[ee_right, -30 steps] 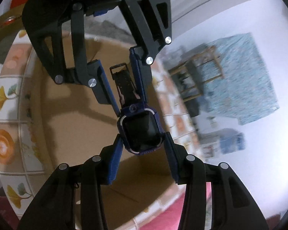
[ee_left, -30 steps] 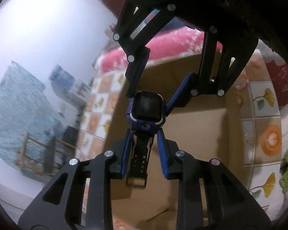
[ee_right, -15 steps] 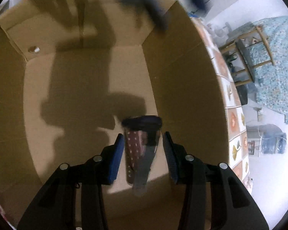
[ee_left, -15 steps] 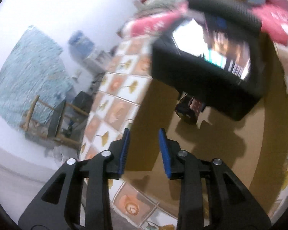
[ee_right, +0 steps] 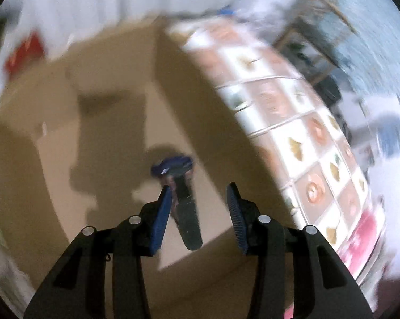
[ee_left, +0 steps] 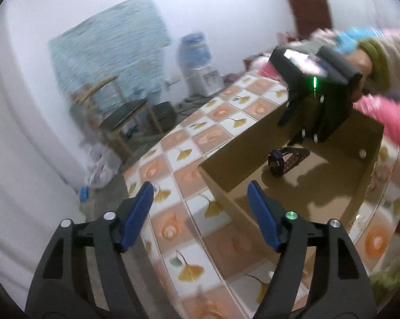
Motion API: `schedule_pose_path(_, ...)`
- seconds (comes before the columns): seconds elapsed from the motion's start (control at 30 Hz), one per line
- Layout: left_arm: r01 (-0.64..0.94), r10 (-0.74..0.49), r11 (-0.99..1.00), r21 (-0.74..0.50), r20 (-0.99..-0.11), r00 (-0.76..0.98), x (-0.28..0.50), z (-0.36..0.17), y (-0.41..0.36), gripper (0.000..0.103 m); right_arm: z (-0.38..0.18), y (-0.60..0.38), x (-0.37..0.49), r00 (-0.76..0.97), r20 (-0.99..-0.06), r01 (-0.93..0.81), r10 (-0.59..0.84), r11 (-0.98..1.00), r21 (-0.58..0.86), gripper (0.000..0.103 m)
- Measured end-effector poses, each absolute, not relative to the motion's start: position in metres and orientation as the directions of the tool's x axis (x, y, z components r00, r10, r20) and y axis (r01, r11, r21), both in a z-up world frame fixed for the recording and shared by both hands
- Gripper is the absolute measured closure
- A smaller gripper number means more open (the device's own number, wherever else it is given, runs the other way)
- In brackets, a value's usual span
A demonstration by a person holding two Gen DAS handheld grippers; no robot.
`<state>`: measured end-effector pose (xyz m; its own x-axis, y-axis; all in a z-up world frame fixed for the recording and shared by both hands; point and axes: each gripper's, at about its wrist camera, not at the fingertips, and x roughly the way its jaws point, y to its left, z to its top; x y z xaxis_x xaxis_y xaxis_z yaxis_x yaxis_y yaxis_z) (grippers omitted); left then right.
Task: Organize jewelry
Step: 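Open the left gripper and lower the watch into the box with the right gripper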
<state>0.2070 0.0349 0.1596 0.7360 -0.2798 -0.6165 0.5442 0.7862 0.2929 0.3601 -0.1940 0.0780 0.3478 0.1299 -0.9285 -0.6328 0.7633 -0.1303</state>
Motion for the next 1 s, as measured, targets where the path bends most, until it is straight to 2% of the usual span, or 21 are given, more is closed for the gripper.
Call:
schedule_pose_path(0.17, 0.464, -0.267, 0.870, 0.169, -0.630, 0.729, 0.183, 0.148, 0.066, 0.028, 0.098, -0.211, 0.360, 0.354, -0.921, -0.497, 0.162, 0.867, -0.038, 0.060)
schedule_pose_path(0.3, 0.410, -0.276, 0.910, 0.059, -0.653, 0.706, 0.166, 0.131, 0.083, 0.028, 0.077, -0.197, 0.359, 0.292, -0.941, -0.486, 0.173, 0.874, 0.009, 0.050)
schedule_pose_path(0.57, 0.364, -0.344, 0.924, -0.115, -0.663, 0.665, 0.140, 0.105, 0.098, 0.028, 0.015, -0.171, 0.364, 0.263, -0.964, -0.556, -0.048, 0.809, -0.192, 0.049)
schedule_pose_path(0.6, 0.364, -0.347, 0.924, -0.119, -0.663, 0.664, 0.138, 0.103, 0.098, 0.028, 0.010, -0.169, 0.368, 0.253, -0.966, -0.556, -0.057, 0.809, -0.193, 0.057)
schedule_pose_path(0.67, 0.357, -0.342, 0.926, -0.118, -0.661, 0.668, 0.134, 0.100, 0.099, 0.028, 0.007, -0.165, 0.371, 0.252, -0.965, -0.553, -0.077, 0.807, -0.209, 0.085)
schedule_pose_path(0.73, 0.355, -0.345, 0.926, -0.126, -0.661, 0.666, 0.133, 0.098, 0.100, 0.028, 0.014, -0.157, 0.370, 0.288, -0.953, -0.560, -0.095, 0.790, -0.248, 0.098)
schedule_pose_path(1.0, 0.348, -0.358, 0.924, -0.157, -0.676, 0.645, 0.141, 0.089, 0.106, 0.028, 0.128, -0.114, 0.355, 0.533, -0.843, -0.590, 0.069, 0.745, -0.311, 0.099)
